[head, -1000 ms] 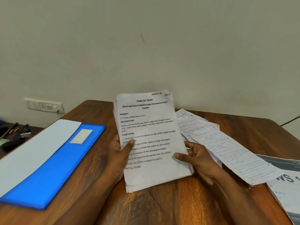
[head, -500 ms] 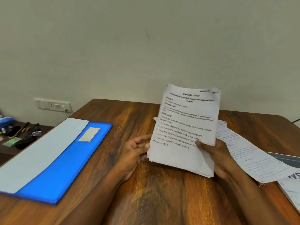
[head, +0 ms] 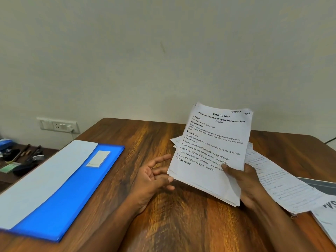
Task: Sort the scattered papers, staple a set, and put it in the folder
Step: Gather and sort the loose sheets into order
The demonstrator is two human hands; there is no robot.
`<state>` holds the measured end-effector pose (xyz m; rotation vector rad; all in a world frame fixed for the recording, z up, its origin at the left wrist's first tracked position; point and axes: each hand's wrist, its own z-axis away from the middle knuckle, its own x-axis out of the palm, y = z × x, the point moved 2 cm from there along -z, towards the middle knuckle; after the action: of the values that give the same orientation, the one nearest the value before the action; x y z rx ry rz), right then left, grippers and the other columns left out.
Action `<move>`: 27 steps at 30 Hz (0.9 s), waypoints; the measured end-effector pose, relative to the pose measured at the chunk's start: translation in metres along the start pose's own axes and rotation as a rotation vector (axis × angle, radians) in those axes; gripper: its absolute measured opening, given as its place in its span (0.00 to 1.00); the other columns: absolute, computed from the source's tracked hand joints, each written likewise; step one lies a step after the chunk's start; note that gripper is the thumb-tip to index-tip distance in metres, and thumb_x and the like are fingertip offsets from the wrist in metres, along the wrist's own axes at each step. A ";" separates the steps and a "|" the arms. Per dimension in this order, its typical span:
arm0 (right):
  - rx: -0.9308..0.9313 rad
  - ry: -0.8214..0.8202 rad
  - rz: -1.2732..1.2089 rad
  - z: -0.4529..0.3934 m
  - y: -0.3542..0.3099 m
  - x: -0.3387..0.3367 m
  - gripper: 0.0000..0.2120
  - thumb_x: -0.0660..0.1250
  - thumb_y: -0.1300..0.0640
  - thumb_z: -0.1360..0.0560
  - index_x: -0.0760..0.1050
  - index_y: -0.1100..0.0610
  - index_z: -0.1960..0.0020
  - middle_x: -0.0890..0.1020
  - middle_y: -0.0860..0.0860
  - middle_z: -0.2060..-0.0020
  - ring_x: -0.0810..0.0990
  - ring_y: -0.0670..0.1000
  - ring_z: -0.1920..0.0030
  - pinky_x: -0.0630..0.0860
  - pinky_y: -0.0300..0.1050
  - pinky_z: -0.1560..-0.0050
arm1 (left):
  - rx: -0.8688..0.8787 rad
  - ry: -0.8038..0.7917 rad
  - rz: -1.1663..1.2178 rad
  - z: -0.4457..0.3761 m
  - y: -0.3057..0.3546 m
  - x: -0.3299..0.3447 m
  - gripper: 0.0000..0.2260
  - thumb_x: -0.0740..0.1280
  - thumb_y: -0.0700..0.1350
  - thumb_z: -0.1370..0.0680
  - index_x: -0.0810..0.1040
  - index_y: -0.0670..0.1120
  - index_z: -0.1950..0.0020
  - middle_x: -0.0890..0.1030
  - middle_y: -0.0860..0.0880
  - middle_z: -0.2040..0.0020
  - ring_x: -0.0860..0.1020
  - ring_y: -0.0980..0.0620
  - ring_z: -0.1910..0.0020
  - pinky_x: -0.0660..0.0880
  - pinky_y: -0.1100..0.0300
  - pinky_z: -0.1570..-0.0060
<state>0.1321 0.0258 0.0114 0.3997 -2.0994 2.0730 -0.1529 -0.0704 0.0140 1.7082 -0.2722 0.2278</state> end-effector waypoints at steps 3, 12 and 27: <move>-0.015 0.002 -0.001 0.001 0.001 0.001 0.38 0.86 0.52 0.46 0.83 0.60 0.37 0.87 0.57 0.43 0.85 0.62 0.40 0.77 0.65 0.33 | -0.001 0.027 -0.012 0.000 -0.001 0.000 0.27 0.73 0.31 0.24 0.75 0.46 0.28 0.85 0.36 0.42 0.85 0.35 0.45 0.86 0.50 0.57; -0.020 0.003 0.012 0.001 0.001 0.001 0.33 0.84 0.54 0.42 0.83 0.59 0.38 0.88 0.56 0.44 0.85 0.61 0.42 0.77 0.65 0.33 | 0.005 0.046 0.000 0.000 -0.002 0.000 0.19 0.70 0.34 0.23 0.78 0.43 0.32 0.85 0.34 0.44 0.87 0.40 0.50 0.86 0.53 0.59; -0.077 -0.020 0.039 0.001 0.002 0.004 0.48 0.89 0.43 0.55 0.83 0.58 0.39 0.88 0.55 0.44 0.86 0.59 0.43 0.79 0.58 0.37 | -0.013 0.153 -0.049 -0.001 -0.006 -0.005 0.11 0.71 0.33 0.23 0.82 0.36 0.41 0.86 0.33 0.49 0.87 0.47 0.64 0.85 0.56 0.65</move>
<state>0.1284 0.0242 0.0110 0.3739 -2.2074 2.0099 -0.1554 -0.0680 0.0076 1.6731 -0.1188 0.3183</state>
